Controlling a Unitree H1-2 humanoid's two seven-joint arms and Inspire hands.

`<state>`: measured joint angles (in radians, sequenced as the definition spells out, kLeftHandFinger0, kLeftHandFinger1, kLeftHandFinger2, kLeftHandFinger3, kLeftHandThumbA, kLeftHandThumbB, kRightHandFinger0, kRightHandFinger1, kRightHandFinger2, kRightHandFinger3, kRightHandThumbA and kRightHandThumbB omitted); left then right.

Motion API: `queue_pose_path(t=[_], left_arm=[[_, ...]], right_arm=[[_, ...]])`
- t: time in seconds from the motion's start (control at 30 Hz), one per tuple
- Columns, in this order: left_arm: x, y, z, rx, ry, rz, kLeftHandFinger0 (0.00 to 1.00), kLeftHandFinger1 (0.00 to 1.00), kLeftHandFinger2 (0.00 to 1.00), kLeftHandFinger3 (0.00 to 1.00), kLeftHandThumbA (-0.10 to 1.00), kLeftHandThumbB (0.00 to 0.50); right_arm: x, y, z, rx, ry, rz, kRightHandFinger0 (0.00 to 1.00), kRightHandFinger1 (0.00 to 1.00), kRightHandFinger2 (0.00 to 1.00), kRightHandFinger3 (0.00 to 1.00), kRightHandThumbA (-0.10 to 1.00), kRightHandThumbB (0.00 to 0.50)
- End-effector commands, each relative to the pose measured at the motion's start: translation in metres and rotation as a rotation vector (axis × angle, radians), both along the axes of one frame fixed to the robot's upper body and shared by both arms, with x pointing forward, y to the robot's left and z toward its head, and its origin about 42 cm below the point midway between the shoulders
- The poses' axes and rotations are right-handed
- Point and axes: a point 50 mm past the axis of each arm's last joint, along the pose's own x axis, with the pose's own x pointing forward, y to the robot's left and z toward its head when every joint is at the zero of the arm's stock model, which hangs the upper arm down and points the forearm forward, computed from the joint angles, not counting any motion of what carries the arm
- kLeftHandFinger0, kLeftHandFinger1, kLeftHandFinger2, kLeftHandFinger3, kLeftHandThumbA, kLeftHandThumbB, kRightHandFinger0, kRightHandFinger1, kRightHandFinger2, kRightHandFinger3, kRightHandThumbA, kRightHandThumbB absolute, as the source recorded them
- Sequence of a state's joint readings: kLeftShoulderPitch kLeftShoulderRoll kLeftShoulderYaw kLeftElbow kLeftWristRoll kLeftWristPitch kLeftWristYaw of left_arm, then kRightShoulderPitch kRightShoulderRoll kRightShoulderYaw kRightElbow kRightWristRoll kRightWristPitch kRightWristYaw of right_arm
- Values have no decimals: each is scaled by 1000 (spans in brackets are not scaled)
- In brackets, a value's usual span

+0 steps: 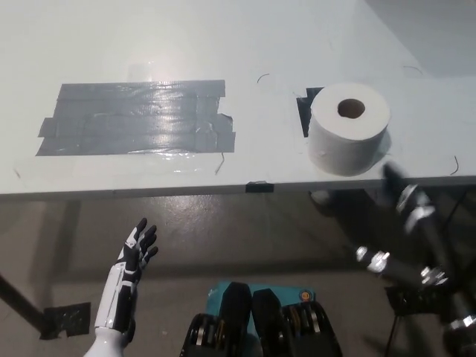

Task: A toilet paper roll is kept on the black spot on the desk infront of the robot and the robot inserts its right thumb into the hole in the centre to grab the roll. Then it passes the roll to a person.

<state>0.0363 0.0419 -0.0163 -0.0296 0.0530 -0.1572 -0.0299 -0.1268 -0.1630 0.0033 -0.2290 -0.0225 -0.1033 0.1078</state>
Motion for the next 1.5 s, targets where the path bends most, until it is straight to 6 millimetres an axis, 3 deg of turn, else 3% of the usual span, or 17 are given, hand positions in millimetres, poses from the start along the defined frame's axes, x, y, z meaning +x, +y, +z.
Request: queue_pose_path(t=[0.0, 0.03, 0.07, 0.1, 0.17, 0.3, 0.43, 0.57, 0.67, 0.8, 0.9, 0.97, 1.0, 1.13, 1.23, 1.33, 1.47], left_arm=[[1, -3, 9, 10, -64, -16, 1000, 1000, 1000, 1000, 1000, 111], [2, -3, 9, 14, -67, -18, 1000, 1000, 1000, 1000, 1000, 111], [3, -3, 11, 16, -67, -20, 1000, 1000, 1000, 1000, 1000, 110], [2, -2, 11, 21, -65, -20, 1000, 1000, 1000, 1000, 1000, 110], [2, -1, 11, 25, -61, -22, 1000, 1000, 1000, 1000, 1000, 116], [5, -2, 13, 18, -67, -32, 1000, 1000, 1000, 1000, 1000, 113], [5, -2, 13, 35, -68, -28, 1000, 1000, 1000, 1000, 1000, 125], [6, -3, 14, 31, -69, -27, 1000, 1000, 1000, 1000, 1000, 106], [6, -2, 15, 19, -77, -27, 1000, 1000, 1000, 1000, 1000, 87], [6, -2, 15, 16, -78, -23, 1000, 1000, 1000, 1000, 1000, 75], [9, -1, 17, 20, -85, -26, 1000, 1000, 1000, 1000, 1000, 91], [8, -1, 17, 25, -82, -26, 1000, 1000, 1000, 1000, 1000, 100], [8, -1, 18, 27, -79, -26, 1000, 1000, 1000, 1000, 1000, 99], [6, -4, 17, 24, -76, -33, 1000, 1000, 1000, 1000, 1000, 101], [6, -5, 18, 36, -73, -29, 1000, 1000, 1000, 1000, 1000, 108], [6, -4, 19, 45, -76, -27, 1000, 1000, 1000, 1000, 1000, 107], [11, -6, 21, 40, -84, -28, 1000, 1000, 1000, 1000, 1000, 113]], right_arm=[[24, -36, 107, -112, -173, -116, 1000, 1000, 1000, 1000, 933, 319], [33, -43, 122, -133, -171, -121, 1000, 1000, 1000, 1000, 902, 308], [51, -52, 144, -175, -163, -134, 1000, 1000, 1000, 1000, 893, 320], [62, -56, 156, -198, -150, -139, 1000, 1000, 1000, 1000, 894, 345], [87, -64, 183, -252, -118, -137, 1000, 1000, 1000, 1000, 883, 349], [126, -68, 224, -427, -11, -133, 1000, 1000, 1000, 1000, 939, 369], [177, -59, 260, -568, 152, -89, 1000, 1000, 1000, 1000, 881, 394], [211, -45, 279, -625, 267, -33, 1000, 1000, 1000, 1000, 807, 376], [237, -27, 292, -716, 363, -26, 1000, 1000, 1000, 1000, 788, 412], [254, -10, 291, -748, 423, 44, 1000, 1000, 1000, 1000, 826, 390], [266, 12, 291, -823, 463, 93, 1000, 1000, 1000, 1000, 897, 368], [268, 23, 287, -882, 491, 81, 1000, 1000, 1000, 1000, 929, 411], [270, 28, 284, -888, 507, 91, 1000, 1000, 1000, 1000, 921, 405], [273, 37, 271, -876, 569, 98, 1000, 1000, 1000, 1000, 840, 456], [279, 39, 258, -976, 606, 137, 1000, 1000, 1000, 1000, 932, 381], [282, 41, 251, -986, 654, 163, 1000, 1000, 1000, 1000, 909, 312], [284, 40, 249, -1020, 667, 139, 1000, 1000, 1000, 1000, 918, 332]])
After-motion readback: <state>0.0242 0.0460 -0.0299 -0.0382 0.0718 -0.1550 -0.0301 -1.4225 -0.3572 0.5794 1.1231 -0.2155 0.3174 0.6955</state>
